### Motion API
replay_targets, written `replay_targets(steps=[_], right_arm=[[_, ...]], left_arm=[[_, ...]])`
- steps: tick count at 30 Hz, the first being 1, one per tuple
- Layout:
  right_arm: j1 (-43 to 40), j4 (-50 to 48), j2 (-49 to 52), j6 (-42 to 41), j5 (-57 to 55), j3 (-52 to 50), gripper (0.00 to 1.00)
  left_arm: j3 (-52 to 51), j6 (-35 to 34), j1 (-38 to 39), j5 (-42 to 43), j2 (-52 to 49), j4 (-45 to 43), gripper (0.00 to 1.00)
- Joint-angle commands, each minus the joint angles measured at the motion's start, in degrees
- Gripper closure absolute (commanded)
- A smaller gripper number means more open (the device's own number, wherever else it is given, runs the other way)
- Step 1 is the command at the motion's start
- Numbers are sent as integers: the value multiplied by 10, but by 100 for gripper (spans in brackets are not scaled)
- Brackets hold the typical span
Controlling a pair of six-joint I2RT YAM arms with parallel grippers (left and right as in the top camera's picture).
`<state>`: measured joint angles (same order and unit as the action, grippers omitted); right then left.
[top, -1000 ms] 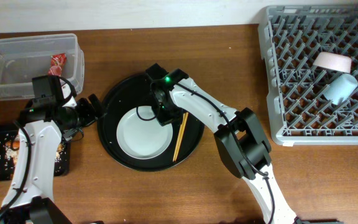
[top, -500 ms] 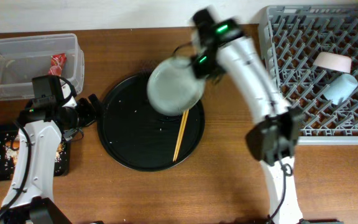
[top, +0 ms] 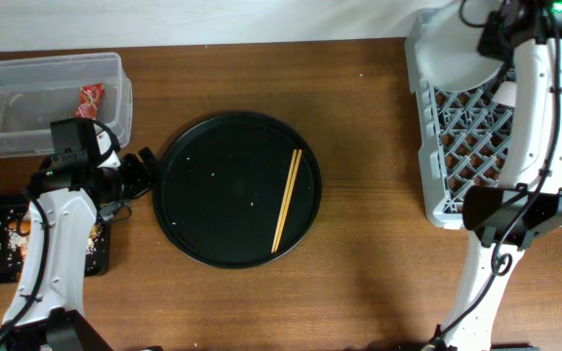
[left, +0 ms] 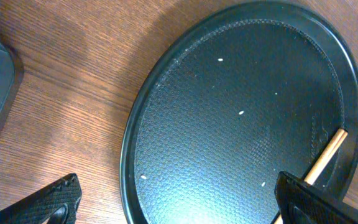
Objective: Sort waste into correct bins and load items into the dishwasher rack
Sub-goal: 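Lift the white plate and carry it to the rack, then stand the white plate upright in the rack's back slots and release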
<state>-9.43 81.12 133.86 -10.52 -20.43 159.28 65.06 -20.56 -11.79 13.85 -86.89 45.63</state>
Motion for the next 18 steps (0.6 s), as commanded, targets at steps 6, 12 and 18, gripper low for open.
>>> replay_targets(steps=[6, 12, 18], right_arm=[[-15, -54, -12, -4, -163, 10, 96], [-6, -75, 12, -2, -209, -21, 96], [-3, -101, 16, 9, -220, -74, 96]], left_arm=[[0, 9, 1, -2, -2, -1, 1], [0, 9, 1, -2, -2, -1, 1], [0, 9, 1, -2, -2, -1, 1]])
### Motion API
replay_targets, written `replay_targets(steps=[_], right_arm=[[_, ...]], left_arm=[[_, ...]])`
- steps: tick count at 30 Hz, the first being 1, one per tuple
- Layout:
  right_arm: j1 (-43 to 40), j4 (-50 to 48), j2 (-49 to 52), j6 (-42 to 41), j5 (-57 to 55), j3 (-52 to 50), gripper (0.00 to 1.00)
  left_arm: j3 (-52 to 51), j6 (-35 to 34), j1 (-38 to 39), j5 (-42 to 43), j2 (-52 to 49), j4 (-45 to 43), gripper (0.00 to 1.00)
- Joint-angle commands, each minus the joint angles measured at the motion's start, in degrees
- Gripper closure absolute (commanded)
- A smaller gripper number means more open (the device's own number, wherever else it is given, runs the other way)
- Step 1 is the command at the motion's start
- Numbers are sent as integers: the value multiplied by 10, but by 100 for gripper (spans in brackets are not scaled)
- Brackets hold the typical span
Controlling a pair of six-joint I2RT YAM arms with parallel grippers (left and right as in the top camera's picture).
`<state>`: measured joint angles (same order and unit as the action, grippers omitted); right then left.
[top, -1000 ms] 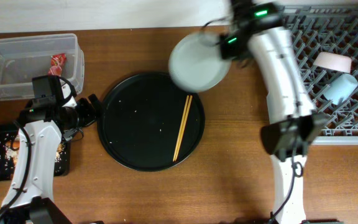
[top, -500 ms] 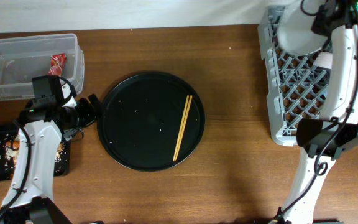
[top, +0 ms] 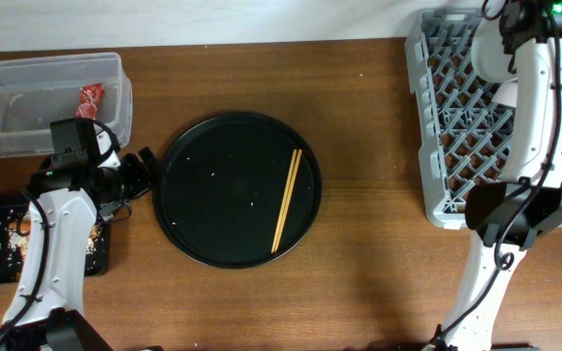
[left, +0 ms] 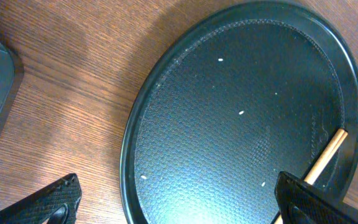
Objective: Sort waste into correct bins and load items into the dishwasher rack
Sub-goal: 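Stand the white plate upright in the rack's back slots and release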
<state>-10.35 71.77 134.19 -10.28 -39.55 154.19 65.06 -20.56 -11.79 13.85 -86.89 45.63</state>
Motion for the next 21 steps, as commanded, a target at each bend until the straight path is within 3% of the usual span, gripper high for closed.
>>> replay_targets(steps=[1, 15, 21], right_arm=[[7, -12, 12, 6, -24, -31, 96], [46, -33, 12, 18, -13, -85, 96], [44, -37, 12, 30, -81, -85, 96]], left_arm=[[0, 9, 1, -2, -2, -1, 1], [0, 9, 1, -2, -2, -1, 1], [0, 9, 1, -2, -2, -1, 1]])
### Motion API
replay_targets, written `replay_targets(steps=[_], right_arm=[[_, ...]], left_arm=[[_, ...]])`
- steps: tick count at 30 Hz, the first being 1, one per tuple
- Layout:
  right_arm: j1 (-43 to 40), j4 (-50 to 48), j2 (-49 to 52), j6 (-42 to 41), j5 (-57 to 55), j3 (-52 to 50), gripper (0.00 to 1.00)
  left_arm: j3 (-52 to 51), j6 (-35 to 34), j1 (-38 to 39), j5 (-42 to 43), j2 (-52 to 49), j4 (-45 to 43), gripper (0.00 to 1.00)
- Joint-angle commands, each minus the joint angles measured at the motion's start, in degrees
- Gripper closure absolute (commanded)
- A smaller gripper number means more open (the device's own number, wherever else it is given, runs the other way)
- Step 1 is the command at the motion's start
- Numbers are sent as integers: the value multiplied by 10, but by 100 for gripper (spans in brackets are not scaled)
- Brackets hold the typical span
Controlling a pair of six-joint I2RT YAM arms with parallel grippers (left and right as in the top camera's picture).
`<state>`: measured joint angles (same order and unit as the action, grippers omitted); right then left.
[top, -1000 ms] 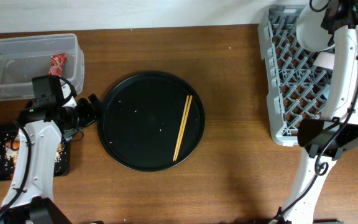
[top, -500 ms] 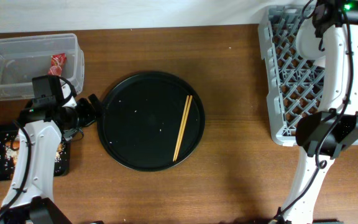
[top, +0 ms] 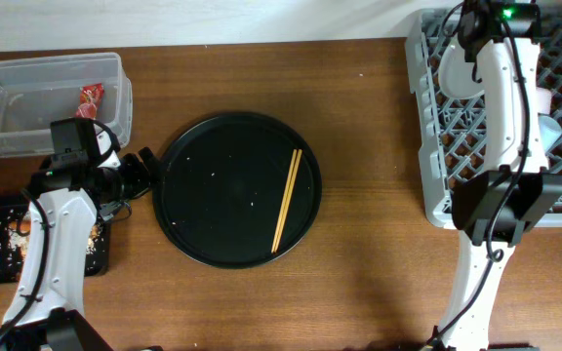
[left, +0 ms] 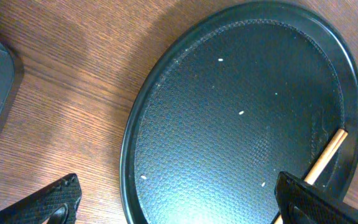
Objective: Sort waste into correct bins and load items into the dishwasher rack
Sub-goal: 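Stand the white plate upright in the rack's back slots and release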
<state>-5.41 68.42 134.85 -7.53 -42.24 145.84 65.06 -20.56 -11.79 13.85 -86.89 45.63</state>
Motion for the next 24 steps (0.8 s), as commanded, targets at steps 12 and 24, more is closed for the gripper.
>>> replay_targets(steps=[12, 24], right_arm=[[-25, -25, 6, 18, -41, -5, 96], [-25, -37, 6, 58, -15, -49, 95]], left_arm=[[0, 9, 1, -2, -2, -1, 1], [0, 9, 1, -2, -2, -1, 1]])
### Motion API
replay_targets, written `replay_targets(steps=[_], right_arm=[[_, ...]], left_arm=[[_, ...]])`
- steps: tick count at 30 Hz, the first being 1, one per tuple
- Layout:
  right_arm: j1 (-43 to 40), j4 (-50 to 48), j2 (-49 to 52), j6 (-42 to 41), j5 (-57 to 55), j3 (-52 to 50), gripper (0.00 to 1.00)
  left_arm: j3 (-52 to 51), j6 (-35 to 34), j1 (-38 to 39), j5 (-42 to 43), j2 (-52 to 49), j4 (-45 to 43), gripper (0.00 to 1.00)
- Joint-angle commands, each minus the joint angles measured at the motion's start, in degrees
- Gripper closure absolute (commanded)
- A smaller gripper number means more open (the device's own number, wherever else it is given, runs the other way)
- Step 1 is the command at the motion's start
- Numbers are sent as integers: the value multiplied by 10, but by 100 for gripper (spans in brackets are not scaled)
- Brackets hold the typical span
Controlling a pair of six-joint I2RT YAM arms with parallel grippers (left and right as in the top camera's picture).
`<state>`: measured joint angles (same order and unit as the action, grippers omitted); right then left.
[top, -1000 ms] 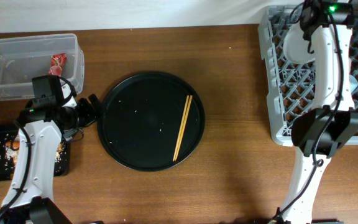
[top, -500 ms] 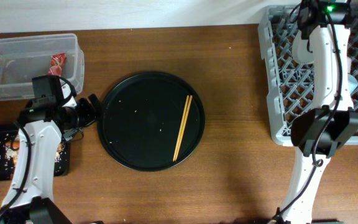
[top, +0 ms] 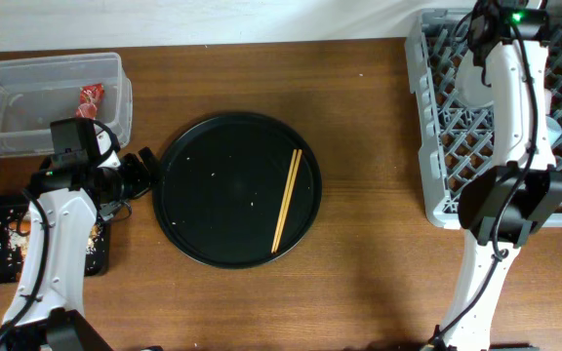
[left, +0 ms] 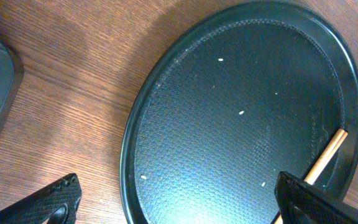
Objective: Sort waste into correct bins and load items into the dishwasher rack
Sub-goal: 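Stand the white plate upright in the rack's back slots and release, then move the right gripper to the chopsticks and grasp one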
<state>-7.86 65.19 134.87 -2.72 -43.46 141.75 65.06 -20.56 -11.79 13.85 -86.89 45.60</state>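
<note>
A black round tray [top: 218, 200] lies mid-table with a pair of wooden chopsticks [top: 287, 200] on its right side. My left gripper [top: 140, 174] hovers open at the tray's left rim, holding nothing. In the left wrist view the tray [left: 241, 124] fills the frame, the chopsticks' end [left: 327, 155] shows at the right, and the left gripper [left: 179, 211] spans the tray's near edge. My right gripper [top: 478, 27] is over the far end of the grey dishwasher rack [top: 449, 156]; its jaws are hidden. A white dish [top: 470, 86] shows beside that arm.
A clear plastic bin [top: 8, 127] with a red wrapper [top: 90, 97] stands at the far left. Below it is a black square bin with food scraps, whose corner shows in the left wrist view. Another white piece [top: 552, 127] sits in the rack.
The right arm's wrist has shifted a little to the right over the rack's far end. The white dish shows slightly lower beside the arm. Left arm, tray and chopsticks are unchanged.
Throughout, my left gripper stayed open at the tray's left rim with the chopsticks lying on the tray. The right arm stayed over the rack's far end, shifting about; a white dish near its wrist showed at slightly different spots each time.
</note>
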Motion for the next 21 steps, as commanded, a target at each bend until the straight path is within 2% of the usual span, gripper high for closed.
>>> replay_targets(steps=[1, 2, 3, 4, 5, 6, 11, 12, 14, 17, 21], right_arm=[[0, -5, 6, 10, 0, -8, 96], [0, -5, 6, 10, 15, -8, 94], [1, -3, 5, 5, 32, -7, 87], [2, 0, 5, -1, 47, -7, 74], [3, 4, 5, -10, 56, -7, 35], [5, 8, 5, -14, 68, -7, 2], [11, 21, -1, -38, 138, 4, 2], [12, 23, -5, -38, 175, 6, 2], [16, 23, -21, -44, 321, 7, 2], [34, -5, -27, -85, 454, 7, 2], [90, -53, -26, -88, 459, 7, 2]], left_arm=[[0, 9, 1, -2, -2, -1, 1], [0, 9, 1, -2, -2, -1, 1], [0, 9, 1, -2, -2, -1, 1], [0, 9, 1, -2, -2, -1, 1], [0, 9, 1, -2, -2, -1, 1], [0, 9, 1, -2, -2, -1, 1], [0, 9, 1, -2, -2, -1, 1], [0, 9, 1, -2, -2, -1, 1], [0, 9, 1, -2, -2, -1, 1], [0, 9, 1, -2, -2, -1, 1], [0, 9, 1, -2, -2, -1, 1]])
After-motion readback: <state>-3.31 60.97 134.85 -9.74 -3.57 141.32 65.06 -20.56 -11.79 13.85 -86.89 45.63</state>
